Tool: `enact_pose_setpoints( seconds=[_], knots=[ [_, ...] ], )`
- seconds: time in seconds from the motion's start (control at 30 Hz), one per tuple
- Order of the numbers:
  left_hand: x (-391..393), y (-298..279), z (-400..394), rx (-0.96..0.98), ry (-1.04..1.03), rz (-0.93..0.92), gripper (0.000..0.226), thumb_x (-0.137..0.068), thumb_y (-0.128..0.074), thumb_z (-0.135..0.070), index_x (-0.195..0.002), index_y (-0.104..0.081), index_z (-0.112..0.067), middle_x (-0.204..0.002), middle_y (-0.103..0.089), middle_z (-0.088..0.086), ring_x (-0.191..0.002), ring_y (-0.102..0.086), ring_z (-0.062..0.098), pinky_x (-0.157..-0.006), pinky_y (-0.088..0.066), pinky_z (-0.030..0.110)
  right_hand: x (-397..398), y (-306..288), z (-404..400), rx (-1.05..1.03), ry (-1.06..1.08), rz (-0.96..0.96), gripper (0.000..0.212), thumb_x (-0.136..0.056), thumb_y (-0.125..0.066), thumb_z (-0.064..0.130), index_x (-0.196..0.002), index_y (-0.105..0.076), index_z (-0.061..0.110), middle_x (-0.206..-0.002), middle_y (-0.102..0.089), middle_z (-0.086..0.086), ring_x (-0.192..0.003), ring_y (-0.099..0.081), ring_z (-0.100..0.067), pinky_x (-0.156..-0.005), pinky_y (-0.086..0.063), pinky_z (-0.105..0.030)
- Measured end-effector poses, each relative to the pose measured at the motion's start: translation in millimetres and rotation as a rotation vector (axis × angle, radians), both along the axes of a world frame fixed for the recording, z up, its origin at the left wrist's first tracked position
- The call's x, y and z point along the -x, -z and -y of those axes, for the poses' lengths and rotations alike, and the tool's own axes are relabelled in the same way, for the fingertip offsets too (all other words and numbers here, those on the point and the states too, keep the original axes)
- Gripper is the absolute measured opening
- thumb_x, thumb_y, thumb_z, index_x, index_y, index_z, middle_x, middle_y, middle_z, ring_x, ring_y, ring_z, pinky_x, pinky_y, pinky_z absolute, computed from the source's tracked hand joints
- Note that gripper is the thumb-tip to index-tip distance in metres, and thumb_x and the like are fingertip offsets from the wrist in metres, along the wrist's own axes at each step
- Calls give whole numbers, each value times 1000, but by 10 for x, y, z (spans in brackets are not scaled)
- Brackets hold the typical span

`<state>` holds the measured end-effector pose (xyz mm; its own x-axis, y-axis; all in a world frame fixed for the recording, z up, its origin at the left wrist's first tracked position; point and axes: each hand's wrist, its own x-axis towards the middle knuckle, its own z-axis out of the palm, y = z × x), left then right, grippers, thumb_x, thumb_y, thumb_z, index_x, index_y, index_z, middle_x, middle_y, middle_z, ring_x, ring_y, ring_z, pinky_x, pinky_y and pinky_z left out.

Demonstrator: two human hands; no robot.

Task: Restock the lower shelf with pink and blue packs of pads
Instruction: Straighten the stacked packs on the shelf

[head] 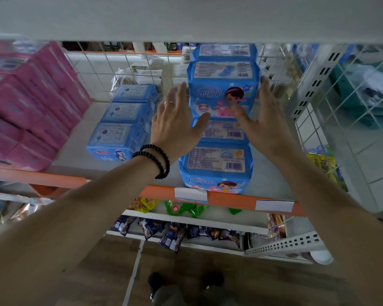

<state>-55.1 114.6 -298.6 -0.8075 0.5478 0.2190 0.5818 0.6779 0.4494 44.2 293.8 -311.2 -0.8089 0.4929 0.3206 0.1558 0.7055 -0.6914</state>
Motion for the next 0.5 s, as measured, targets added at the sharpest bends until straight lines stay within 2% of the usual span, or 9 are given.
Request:
enact_pose_setpoints(
  seconds=[0.13, 0.27, 0.37, 0.43, 0.5],
  knots=[
    [-164, -47, 186, 4, 65, -53, 78, -97, -50, -57, -158, -16, -22, -164, -20, 8, -145, -30, 35, -113, -36, 56, -110, 23, 211, -82, 75, 9, 98, -89, -35, 78, -159, 0, 20, -168, -9, -4, -154, -8, -22, -124, -14, -52],
    [-260, -100, 420, -2, 113, -97, 76, -97, -48, -56, -158, -13, -27, -166, -15, 5, -148, -25, 32, -115, -32, 51, -275, -40, 418, -125, 71, 41, 97, -88, -30, 78, -159, 6, 23, -168, 3, -6, -155, 2, -24, -123, -11, -55],
    [-292, -83, 642, 13, 159, -164, 78, -94, -39, -65, -157, -12, -28, -166, -16, 10, -150, -24, 35, -116, -33, 54, -418, -133, 642, -204, 41, 83, 91, -91, -32, 73, -159, 1, 23, -168, 5, -7, -155, 6, -25, -124, -9, -54],
    [-302, -46, 820, 27, 193, -178, 78, -92, -33, -68, -157, -14, -28, -166, -17, 11, -150, -25, 36, -115, -34, 56, -510, -175, 846, -288, 69, 144, 82, -96, -38, 65, -159, -10, 21, -168, 2, -7, -154, 5, -25, -125, -7, -47],
    [-329, -28, 1031, 35, 216, -168, 76, -93, -32, -68, -157, -14, -31, -167, -14, 8, -151, -22, 35, -115, -34, 56, -553, -186, 1085, -293, 94, 135, 79, -95, -37, 65, -157, -23, 20, -167, -7, -7, -154, -3, -28, -123, -15, -50]
  ],
)
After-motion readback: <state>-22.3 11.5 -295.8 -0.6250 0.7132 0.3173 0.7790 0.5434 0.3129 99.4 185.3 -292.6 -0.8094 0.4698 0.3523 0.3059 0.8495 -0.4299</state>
